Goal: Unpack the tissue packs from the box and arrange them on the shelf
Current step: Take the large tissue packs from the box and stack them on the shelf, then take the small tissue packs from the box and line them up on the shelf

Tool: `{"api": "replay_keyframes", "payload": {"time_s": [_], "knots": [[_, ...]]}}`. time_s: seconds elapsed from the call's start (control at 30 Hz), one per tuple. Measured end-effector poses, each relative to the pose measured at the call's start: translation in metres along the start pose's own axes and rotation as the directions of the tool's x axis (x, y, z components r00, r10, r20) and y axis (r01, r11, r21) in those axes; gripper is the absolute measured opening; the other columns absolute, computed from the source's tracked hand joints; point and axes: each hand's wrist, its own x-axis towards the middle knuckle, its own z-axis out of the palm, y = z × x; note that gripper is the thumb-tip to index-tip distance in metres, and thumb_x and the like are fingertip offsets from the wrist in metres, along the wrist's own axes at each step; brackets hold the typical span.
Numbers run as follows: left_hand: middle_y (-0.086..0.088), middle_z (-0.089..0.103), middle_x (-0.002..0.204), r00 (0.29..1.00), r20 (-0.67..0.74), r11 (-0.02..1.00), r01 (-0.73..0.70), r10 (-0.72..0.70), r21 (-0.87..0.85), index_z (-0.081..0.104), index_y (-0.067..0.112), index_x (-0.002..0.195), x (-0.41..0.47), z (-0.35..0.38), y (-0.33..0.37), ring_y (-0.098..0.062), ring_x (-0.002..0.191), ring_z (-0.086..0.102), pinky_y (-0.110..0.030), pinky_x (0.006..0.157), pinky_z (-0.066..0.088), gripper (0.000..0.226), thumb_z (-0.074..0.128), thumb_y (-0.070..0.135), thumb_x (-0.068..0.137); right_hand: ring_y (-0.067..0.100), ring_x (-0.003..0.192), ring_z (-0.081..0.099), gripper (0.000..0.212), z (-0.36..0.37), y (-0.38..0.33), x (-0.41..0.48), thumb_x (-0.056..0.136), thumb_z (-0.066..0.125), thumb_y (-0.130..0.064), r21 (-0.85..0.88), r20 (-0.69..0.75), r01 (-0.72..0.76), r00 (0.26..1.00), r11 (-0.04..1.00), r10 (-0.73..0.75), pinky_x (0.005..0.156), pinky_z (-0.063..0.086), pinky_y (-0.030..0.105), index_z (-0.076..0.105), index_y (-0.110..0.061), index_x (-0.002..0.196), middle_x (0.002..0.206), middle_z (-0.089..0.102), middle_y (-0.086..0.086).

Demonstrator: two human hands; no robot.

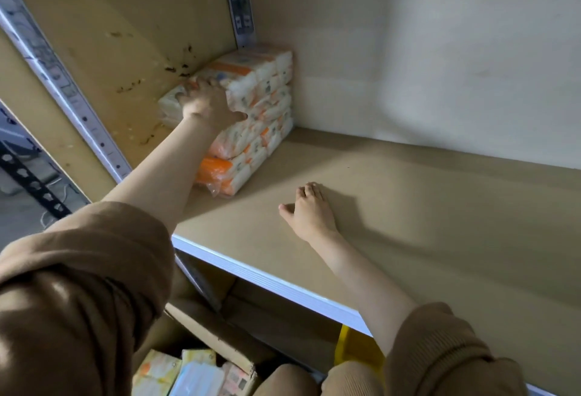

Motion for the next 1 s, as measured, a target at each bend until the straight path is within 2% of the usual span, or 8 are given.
{"api": "replay_keyframes", "payload": {"time_s": [0.07,0.13,0.2,0.33,0.53,0.7,0.87,1.0], "knots": [[-0.018,0.035,0.147,0.998,0.052,0.996,-0.038,0.042,-0.082,0.027,0.005,0.144,-0.01,-0.008,-0.006,-0.036,0.131,0.041,-0.048,0.1,0.042,0.083,0.058,0.052,0.083,0.027,0.146,0.019,0.062,0.0,-0.001,-0.002,0.096,0.04,-0.035,-0.005,-0.001,-0.008,1.0,1.0,0.008,0.121,0.011,0.034,0.031,0.003,0.143,0.154,0.026,0.021],[-0.018,0.051,0.133,0.997,-0.001,0.991,-0.08,0.08,-0.11,0.044,0.006,0.133,-0.021,-0.014,-0.016,-0.036,0.117,0.053,-0.044,0.091,0.047,0.064,0.059,0.046,0.086,0.026,0.144,0.023,0.057,0.0,-0.003,-0.007,0.096,0.039,-0.032,0.002,-0.011,-0.019,1.0,1.0,0.019,0.12,0.013,0.033,0.035,0.003,0.141,0.152,0.031,0.02],[-0.02,0.058,0.122,0.994,-0.054,0.99,-0.099,0.094,-0.101,0.056,0.006,0.123,-0.042,-0.021,-0.025,-0.038,0.111,0.056,-0.042,0.09,0.047,0.049,0.059,0.04,0.088,0.026,0.141,0.029,0.051,0.002,-0.007,-0.015,0.096,0.039,-0.027,0.015,-0.028,-0.026,0.999,1.0,0.026,0.12,0.016,0.032,0.042,0.004,0.136,0.148,0.038,0.02],[-0.019,0.057,0.128,0.993,-0.053,0.978,-0.112,0.104,-0.175,0.057,0.016,0.128,-0.092,-0.029,-0.048,-0.04,0.116,0.054,-0.044,0.096,0.045,0.041,0.058,0.031,0.089,0.027,0.132,0.04,0.041,0.007,-0.031,-0.044,0.094,0.038,-0.02,0.029,-0.033,0.027,0.999,0.999,-0.026,0.114,0.027,0.033,0.054,0.003,0.124,0.135,0.051,0.02],[-0.023,0.064,0.112,0.996,0.027,0.991,-0.082,0.086,-0.105,0.062,0.013,0.118,-0.174,-0.002,-0.101,-0.042,0.103,0.06,-0.04,0.084,0.05,0.033,0.054,0.027,0.089,0.028,0.116,0.052,0.025,0.022,-0.077,-0.099,0.094,0.039,-0.017,0.075,0.003,0.186,0.982,0.98,-0.187,0.094,0.039,0.035,0.06,-0.004,0.1,0.119,0.06,0.016],[-0.011,0.066,0.118,0.985,0.171,0.997,-0.019,0.033,-0.08,0.062,0.023,0.12,-0.24,0.039,-0.15,-0.034,0.108,0.061,-0.039,0.085,0.051,0.03,0.053,0.028,0.092,0.021,0.133,0.04,0.037,0.047,-0.102,-0.145,0.097,0.039,-0.015,0.047,0.069,0.399,0.913,0.916,-0.402,0.108,0.027,0.025,0.052,-0.003,0.129,0.14,0.049,0.01],[-0.013,0.066,0.116,0.957,0.283,0.998,0.07,-0.065,-0.009,0.062,0.018,0.115,-0.294,0.077,-0.191,-0.036,0.105,0.062,-0.039,0.084,0.05,0.028,0.049,0.023,0.091,0.022,0.131,0.044,0.036,0.085,-0.114,-0.178,0.095,0.04,-0.005,0.029,0.228,0.497,0.842,0.868,-0.49,0.103,0.038,0.028,0.051,-0.003,0.13,0.136,0.051,0.009],[-0.009,0.065,0.118,0.932,0.348,0.994,0.102,-0.107,0.031,0.062,0.02,0.117,-0.324,0.106,-0.219,-0.033,0.107,0.062,-0.036,0.083,0.051,0.031,0.049,0.033,0.092,0.027,0.125,0.047,0.032,0.111,-0.121,-0.195,0.095,0.042,-0.008,-0.008,0.401,0.51,0.79,0.86,-0.464,0.097,0.041,0.036,0.052,-0.002,0.124,0.134,0.051,0.011]]}}
